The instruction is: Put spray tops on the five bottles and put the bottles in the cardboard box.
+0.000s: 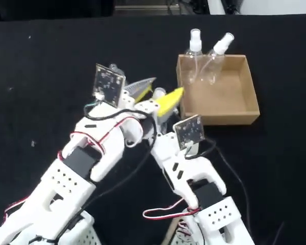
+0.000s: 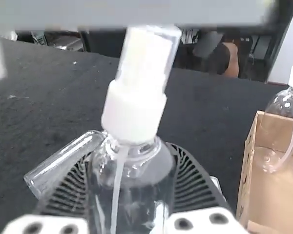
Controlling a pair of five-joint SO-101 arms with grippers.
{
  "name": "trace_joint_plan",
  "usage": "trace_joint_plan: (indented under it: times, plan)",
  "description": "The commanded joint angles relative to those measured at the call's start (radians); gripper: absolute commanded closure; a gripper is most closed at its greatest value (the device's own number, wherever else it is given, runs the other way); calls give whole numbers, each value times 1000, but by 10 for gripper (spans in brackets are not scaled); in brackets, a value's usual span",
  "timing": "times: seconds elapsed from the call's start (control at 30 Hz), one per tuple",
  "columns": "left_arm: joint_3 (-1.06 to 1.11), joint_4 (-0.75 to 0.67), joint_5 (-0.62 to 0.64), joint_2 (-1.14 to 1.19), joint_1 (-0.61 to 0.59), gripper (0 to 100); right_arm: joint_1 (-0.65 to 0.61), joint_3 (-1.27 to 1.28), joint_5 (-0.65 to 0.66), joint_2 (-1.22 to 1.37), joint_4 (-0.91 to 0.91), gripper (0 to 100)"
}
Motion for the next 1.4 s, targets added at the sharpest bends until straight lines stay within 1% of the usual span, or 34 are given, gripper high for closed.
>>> trace_joint_plan:
  times: [0.0,0.17,0.27,0.33,0.4,0.47,0.57,0.73,0.93,1.07,1.2,1.37]
  plan:
    - [-7,32,12,-110,-56,752,-11,-4,9,-24,-25,988]
    - [74,48,3,-305,-68,752,-8,10,9,-24,-23,988]
    - [168,40,-49,-394,-65,752,-11,15,9,-24,-23,988]
    - [234,17,-98,-419,-62,752,-8,15,9,-24,-23,988]
    - [277,-55,-123,-420,-71,752,-8,15,9,-24,-23,988]
    - [285,-115,-121,-419,-107,752,-8,16,6,-24,-23,988]
    - [257,-117,-123,-416,-114,752,-11,31,9,-24,-29,988]
    - [137,-57,-126,-319,-122,752,-11,33,9,-24,-31,988]
    - [-68,-20,-130,-28,-120,752,-11,31,9,-24,-31,988]
    - [-136,-20,-130,117,-122,752,-6,31,11,-24,-31,988]
    - [-140,-14,-130,132,-154,752,-6,30,11,-24,-31,988]
    - [-143,74,-130,92,-205,752,-6,28,11,-24,-31,988]
